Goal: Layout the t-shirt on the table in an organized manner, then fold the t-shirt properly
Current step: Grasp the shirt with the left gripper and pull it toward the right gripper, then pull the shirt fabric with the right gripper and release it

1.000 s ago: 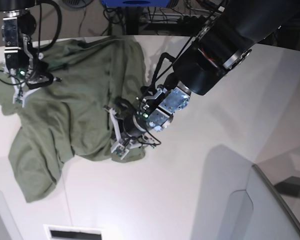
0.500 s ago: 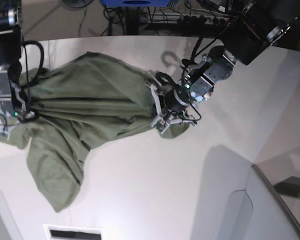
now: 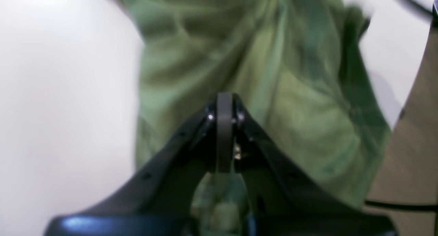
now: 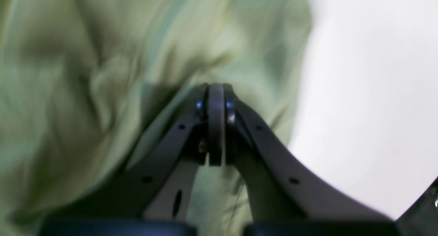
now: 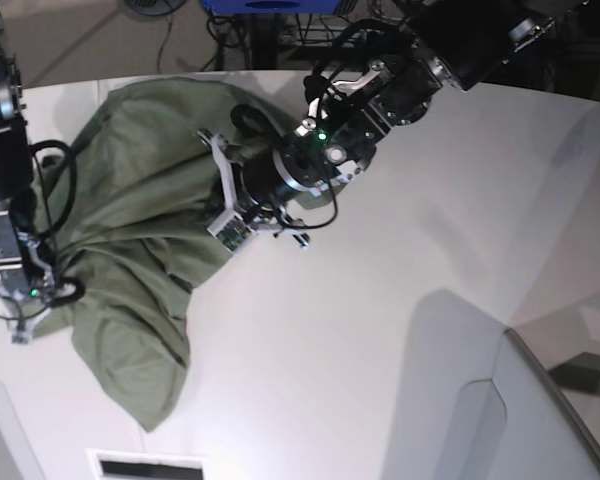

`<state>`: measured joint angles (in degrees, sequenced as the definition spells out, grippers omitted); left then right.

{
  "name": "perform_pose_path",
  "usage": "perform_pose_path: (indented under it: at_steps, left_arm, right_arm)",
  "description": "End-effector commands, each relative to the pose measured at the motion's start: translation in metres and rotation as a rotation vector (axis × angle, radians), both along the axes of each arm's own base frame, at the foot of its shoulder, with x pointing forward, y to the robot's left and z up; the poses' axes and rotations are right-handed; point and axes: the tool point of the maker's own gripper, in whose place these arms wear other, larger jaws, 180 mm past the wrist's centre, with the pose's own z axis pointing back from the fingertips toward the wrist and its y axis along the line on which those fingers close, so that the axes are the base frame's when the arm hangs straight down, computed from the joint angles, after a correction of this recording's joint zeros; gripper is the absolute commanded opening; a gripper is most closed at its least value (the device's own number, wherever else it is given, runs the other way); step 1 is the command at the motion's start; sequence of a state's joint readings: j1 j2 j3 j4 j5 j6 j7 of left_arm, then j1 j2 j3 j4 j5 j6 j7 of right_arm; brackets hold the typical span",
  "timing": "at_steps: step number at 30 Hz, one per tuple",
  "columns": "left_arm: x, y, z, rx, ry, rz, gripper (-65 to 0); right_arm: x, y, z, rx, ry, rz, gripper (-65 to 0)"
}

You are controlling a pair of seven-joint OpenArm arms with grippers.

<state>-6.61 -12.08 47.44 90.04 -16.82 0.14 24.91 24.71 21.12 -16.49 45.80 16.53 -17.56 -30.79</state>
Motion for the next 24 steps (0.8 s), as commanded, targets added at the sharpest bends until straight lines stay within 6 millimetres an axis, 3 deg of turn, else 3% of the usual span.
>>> perform_pose_path:
  at_steps: [1, 4, 7, 8, 10, 12, 14, 18, 24]
  left_arm:
    - [0.014, -0.001, 0.027, -0.047, -0.077, 0.002, -65.0]
    - [0.038, 0.026, 0.044, -0.04, -0.136, 0.061, -65.0]
    - [0.063, 0.08, 0.036, 0.002, -0.13, 0.208, -65.0]
    - [0.068, 0.103, 0.027, 0.025, -0.113, 0.267, -65.0]
    - [0.076, 0.149, 0.012, 0.072, -0.089, 0.37, -65.0]
    - [0.074, 0.19, 0.0, 0.116, -0.064, 0.452, -65.0]
    - [0.07, 0.226, -0.006, 0.147, -0.051, 0.526, -65.0]
    - [0.054, 0.277, -0.012, 0.185, -0.028, 0.641, -65.0]
    - [0.035, 0.32, -0.018, 0.212, 0.0, 0.752, -65.0]
  right_arm:
    - [0.023, -0.003, 0.032, -0.013, -0.079, 0.008, -65.0]
    - [0.024, 0.028, 0.052, 0.03, -0.108, 0.069, -64.8]
    - [0.022, 0.068, 0.071, 0.071, -0.177, 0.157, -63.2]
    - [0.025, 0.084, 0.077, 0.092, -0.204, 0.18, -59.4]
    - [0.03, 0.097, 0.078, 0.114, -0.216, 0.188, -47.9]
    - [0.045, 0.105, 0.084, 0.122, -0.233, 0.191, -35.6]
    - [0.056, 0.116, 0.075, 0.097, -0.197, 0.225, -27.6]
    - [0.077, 0.131, 0.06, -0.026, -0.17, 0.326, -27.5]
    - [0.08, 0.14, 0.033, -0.068, -0.105, 0.348, -27.5]
